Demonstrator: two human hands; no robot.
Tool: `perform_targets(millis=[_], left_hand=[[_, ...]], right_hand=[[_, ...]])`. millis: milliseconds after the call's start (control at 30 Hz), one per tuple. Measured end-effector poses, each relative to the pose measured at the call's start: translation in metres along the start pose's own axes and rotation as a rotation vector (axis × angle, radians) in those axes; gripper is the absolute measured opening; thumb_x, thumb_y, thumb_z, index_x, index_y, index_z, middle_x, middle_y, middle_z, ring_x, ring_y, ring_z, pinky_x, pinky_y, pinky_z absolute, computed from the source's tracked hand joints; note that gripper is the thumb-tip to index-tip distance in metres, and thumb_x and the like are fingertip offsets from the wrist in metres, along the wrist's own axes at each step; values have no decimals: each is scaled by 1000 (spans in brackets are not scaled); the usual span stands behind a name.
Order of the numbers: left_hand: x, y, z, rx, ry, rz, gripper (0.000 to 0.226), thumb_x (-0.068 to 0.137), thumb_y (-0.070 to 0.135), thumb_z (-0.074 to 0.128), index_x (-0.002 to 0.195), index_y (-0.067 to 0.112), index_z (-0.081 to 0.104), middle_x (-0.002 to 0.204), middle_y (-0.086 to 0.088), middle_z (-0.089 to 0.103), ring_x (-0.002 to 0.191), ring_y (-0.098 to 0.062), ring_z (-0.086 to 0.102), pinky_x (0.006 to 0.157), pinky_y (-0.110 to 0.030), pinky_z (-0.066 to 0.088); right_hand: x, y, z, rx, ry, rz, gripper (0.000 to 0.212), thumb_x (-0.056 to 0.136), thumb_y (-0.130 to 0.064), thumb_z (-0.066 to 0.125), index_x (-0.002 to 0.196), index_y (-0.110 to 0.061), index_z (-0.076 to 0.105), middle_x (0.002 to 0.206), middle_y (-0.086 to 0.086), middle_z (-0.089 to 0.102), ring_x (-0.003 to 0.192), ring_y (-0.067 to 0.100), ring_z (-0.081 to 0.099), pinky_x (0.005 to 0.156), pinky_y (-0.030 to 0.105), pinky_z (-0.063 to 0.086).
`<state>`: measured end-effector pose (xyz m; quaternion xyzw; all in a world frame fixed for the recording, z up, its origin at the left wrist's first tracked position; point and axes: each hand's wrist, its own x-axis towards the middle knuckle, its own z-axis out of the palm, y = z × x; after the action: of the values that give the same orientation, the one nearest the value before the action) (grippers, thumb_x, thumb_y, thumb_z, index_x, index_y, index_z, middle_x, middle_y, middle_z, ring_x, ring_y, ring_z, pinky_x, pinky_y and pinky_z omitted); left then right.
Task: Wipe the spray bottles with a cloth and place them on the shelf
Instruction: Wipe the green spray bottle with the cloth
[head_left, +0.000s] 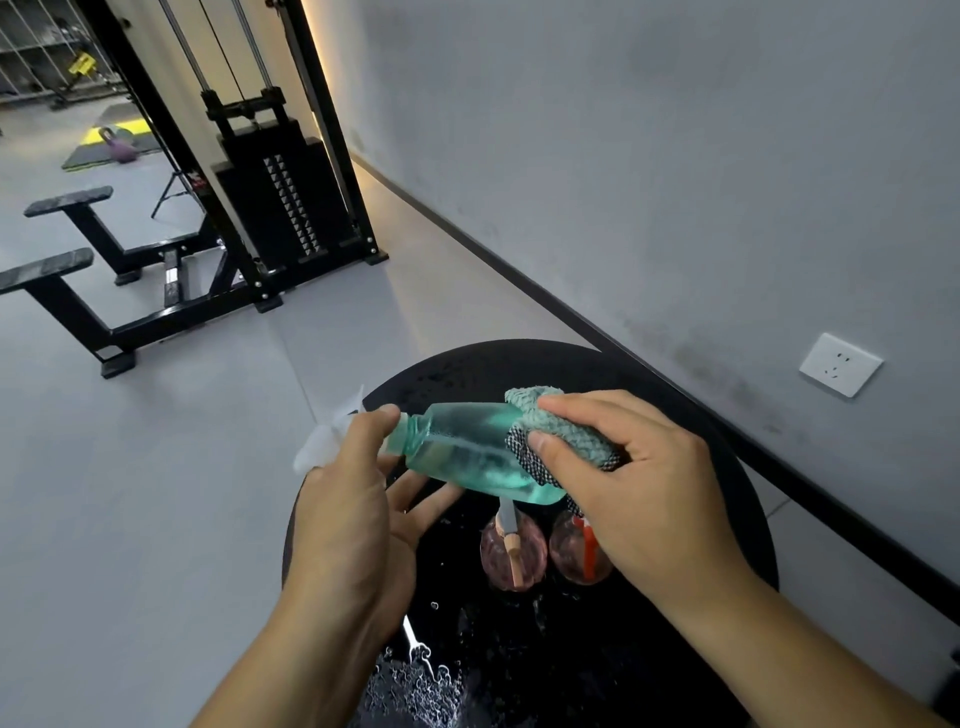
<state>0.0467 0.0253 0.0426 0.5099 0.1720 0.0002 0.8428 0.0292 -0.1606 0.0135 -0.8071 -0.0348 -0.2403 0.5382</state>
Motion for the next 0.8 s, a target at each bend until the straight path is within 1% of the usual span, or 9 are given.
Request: perform_targets(millis=[67, 200, 267, 367, 433, 567, 633, 700, 800], left_hand=[[-2, -3, 2, 33, -6, 36, 12, 97, 19, 67, 90, 11, 63, 87, -10, 73, 88, -31, 78, 89, -55, 64], [-8, -9, 8, 99, -34, 83, 23, 98, 11, 65, 76, 12, 59, 74, -3, 73, 82, -29, 79, 82, -49, 64], [-8, -10, 8, 120, -35, 86, 23, 97, 10, 65, 75, 12, 60, 75, -4, 74, 83, -30, 79, 80, -48, 64], [-6, -8, 7, 131, -28, 90, 15, 97, 10, 66, 83, 10, 61, 78, -5, 74, 86, -32, 79, 79, -48, 66], [-5, -9, 7, 129, -20, 86, 17, 97, 11, 66, 81, 10, 60, 75, -3, 73, 86, -31, 79, 77, -46, 66], [-8, -13, 10, 127, -50, 65, 17, 98, 11, 65, 81, 9, 63, 76, -3, 74, 82, -27, 78, 66, -39, 65], [-8, -13, 9, 136, -51, 70, 17, 97, 11, 66, 80, 9, 63, 79, -5, 75, 83, -28, 79, 70, -42, 66], [-7, -10, 8, 130, -40, 86, 23, 97, 11, 65, 76, 13, 60, 77, -5, 75, 85, -30, 79, 77, -47, 66], [-5, -7, 7, 103, -36, 98, 23, 98, 12, 65, 77, 15, 57, 74, -2, 73, 88, -31, 79, 78, -47, 66]], right_hand=[[-1, 0, 2, -41, -20, -11, 31, 86, -14, 83, 115, -24, 79, 108, -17, 71, 106, 1, 67, 84, 9, 53], [-6, -7, 11, -71, -103, -38, 33, 90, -18, 80, 121, -25, 76, 115, -17, 67, 109, 0, 65, 83, 11, 55], [-5, -9, 13, -89, -123, -44, 30, 90, -20, 79, 120, -25, 77, 113, -18, 67, 108, 1, 65, 84, 12, 55], [-1, -8, 7, -77, -121, 25, 26, 89, -18, 79, 115, -21, 78, 106, -17, 68, 101, -5, 64, 76, 4, 50], [0, -7, 5, -61, -92, 53, 25, 89, -15, 79, 113, -20, 79, 103, -17, 69, 98, -7, 64, 73, 2, 48], [-5, -12, 12, -70, -78, 6, 30, 90, -19, 80, 119, -23, 77, 108, -19, 68, 104, -3, 65, 79, 9, 54], [-4, -12, 12, -72, -99, 3, 30, 90, -22, 80, 120, -24, 77, 110, -19, 68, 105, -2, 65, 80, 12, 56], [-3, -11, 8, -72, -107, 21, 28, 89, -20, 79, 117, -22, 78, 108, -18, 68, 104, -3, 64, 79, 7, 53], [-2, -8, 4, -77, -83, 38, 26, 89, -15, 80, 114, -19, 79, 105, -18, 68, 101, -8, 63, 76, 1, 48]])
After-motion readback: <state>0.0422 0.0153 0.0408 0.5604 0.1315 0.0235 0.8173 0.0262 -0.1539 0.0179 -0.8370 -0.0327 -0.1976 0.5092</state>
